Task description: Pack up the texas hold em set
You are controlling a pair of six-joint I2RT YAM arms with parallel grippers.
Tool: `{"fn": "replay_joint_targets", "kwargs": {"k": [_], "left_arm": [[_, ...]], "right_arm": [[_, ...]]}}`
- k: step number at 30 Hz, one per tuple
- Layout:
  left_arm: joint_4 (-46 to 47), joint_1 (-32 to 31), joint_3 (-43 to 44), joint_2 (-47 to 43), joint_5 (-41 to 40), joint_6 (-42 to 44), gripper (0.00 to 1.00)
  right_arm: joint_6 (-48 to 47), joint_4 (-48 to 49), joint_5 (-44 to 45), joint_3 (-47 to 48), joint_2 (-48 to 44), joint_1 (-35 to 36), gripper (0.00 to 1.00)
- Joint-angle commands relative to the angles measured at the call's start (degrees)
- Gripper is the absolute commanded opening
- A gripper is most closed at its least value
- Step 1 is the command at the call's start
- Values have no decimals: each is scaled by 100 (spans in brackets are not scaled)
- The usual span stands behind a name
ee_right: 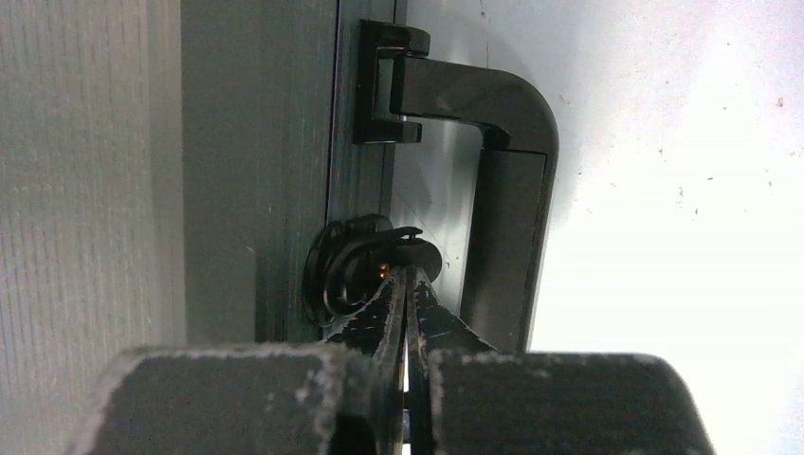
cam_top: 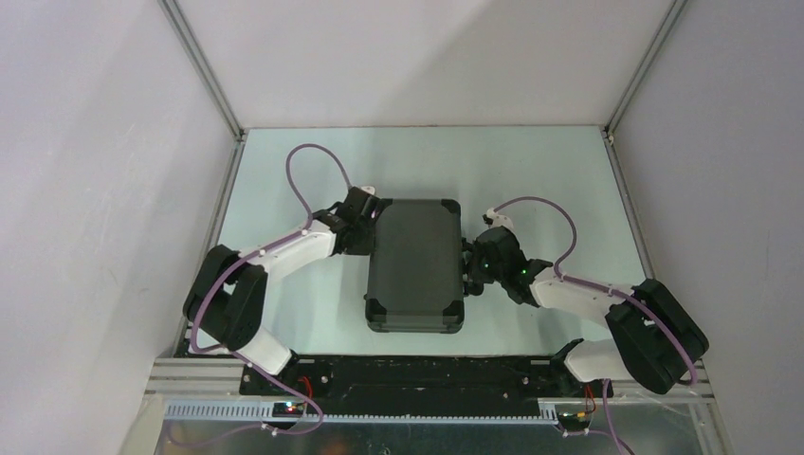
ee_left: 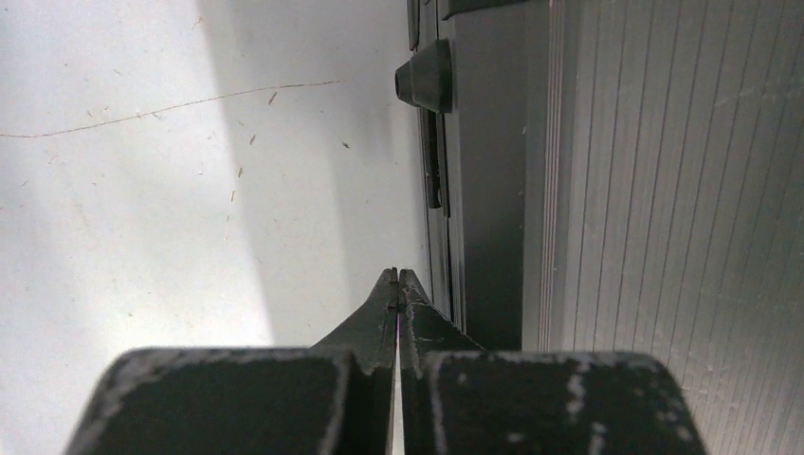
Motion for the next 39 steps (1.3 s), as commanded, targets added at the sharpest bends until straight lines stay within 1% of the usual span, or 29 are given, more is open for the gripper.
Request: {"fn": "replay_joint_targets", "kwargs": {"k": [1, 3, 5, 8, 10, 14, 17, 20, 24, 25, 30, 34, 39], "left_arm": [[1581, -827, 362, 228, 1716, -765, 0], [1581, -835, 346, 213, 1712, -752, 0], [1576, -835, 347, 204, 1694, -740, 0], [1576, -829, 347, 205, 1686, -745, 0], [1580, -834, 358, 210, 1692, -754, 0], [1585, -831, 370, 210, 1690, -761, 0], [1581, -829, 380, 210, 1671, -764, 0], [1580, -835, 380, 211, 1675, -772, 0], [1574, -833, 388, 209, 1681, -766, 0], [1573, -831, 389, 211, 1677, -765, 0], [1564, -832, 376, 198, 1650, -747, 0], [1546, -831, 367, 171, 1617, -738, 0], [1524, -830, 372, 175, 1591, -732, 0]], "right_arm": [[628, 424, -3103, -3, 316, 550, 0], [592, 310, -2914, 15, 154, 468, 0], [502, -42, -2512, 89, -104, 382, 0], [299, -1059, -1421, 260, -670, 289, 0], [174, -1453, -1000, 339, -986, 176, 0], [1, -1678, -1055, 356, -1321, -344, 0], [-118, -1643, -1269, 356, -1303, -544, 0], [-122, -1683, -1179, 400, -1179, -677, 0], [10, -1818, -631, 417, -1340, -745, 0], [21, -1859, -383, 418, -1462, -759, 0], [62, -2113, 11, 418, -1840, -1100, 0], [-92, -2326, -31, 418, -1895, -1434, 0], [-190, -2352, -374, 342, -1554, -1605, 0]]}}
